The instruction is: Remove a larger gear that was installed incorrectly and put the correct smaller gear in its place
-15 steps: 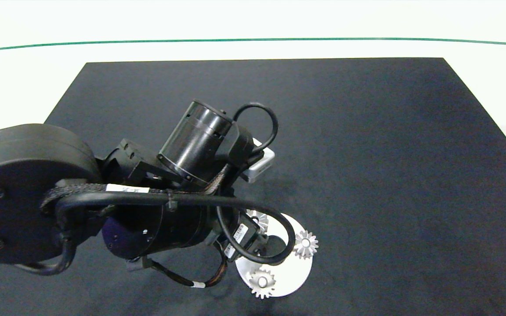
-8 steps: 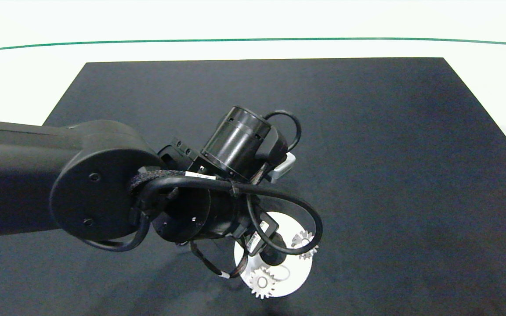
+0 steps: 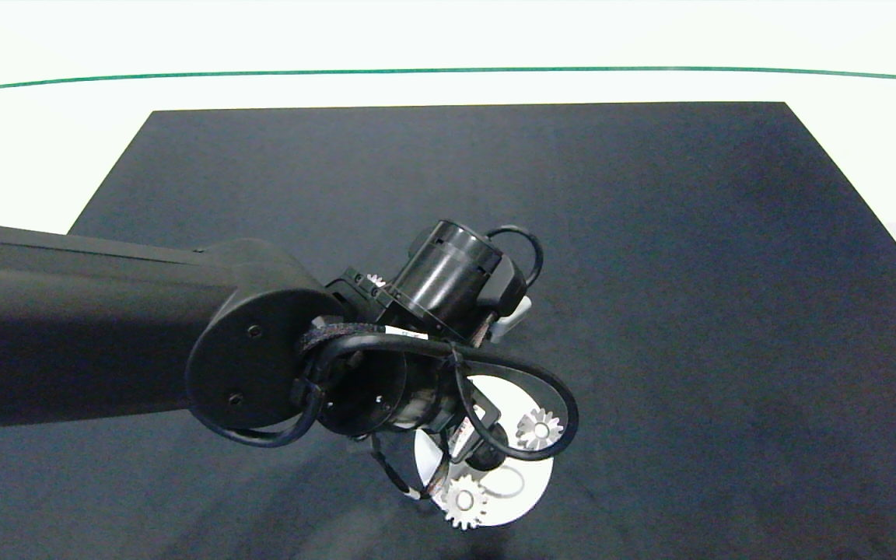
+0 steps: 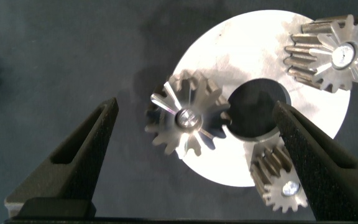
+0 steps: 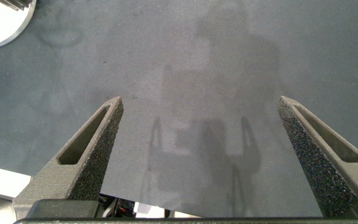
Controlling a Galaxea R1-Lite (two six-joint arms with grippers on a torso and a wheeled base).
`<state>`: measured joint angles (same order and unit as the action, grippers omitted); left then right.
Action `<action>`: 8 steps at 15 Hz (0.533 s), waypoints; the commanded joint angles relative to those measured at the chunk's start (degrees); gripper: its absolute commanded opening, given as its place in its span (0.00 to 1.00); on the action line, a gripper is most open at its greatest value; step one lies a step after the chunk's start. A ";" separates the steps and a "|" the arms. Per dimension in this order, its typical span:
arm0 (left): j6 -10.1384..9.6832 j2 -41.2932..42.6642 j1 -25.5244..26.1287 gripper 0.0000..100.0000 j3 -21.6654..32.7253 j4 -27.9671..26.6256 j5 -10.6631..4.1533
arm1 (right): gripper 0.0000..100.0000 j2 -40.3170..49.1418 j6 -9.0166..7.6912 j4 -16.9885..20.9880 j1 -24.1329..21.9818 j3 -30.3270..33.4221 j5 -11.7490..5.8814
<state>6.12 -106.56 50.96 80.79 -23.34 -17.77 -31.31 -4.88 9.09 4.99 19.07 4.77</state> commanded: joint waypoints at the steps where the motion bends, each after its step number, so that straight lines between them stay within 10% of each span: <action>1: 0.03 -0.67 -0.16 1.00 0.07 -0.12 -0.16 | 1.00 0.28 -0.05 0.05 0.11 0.01 0.07; 8: 0.30 -0.67 -0.24 0.86 -0.10 -0.12 -0.16 | 1.00 0.28 0.04 -0.04 0.11 -0.26 0.42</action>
<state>6.39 -107.36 50.71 80.75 -23.32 -17.80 -31.06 -4.82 9.03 5.07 18.82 5.10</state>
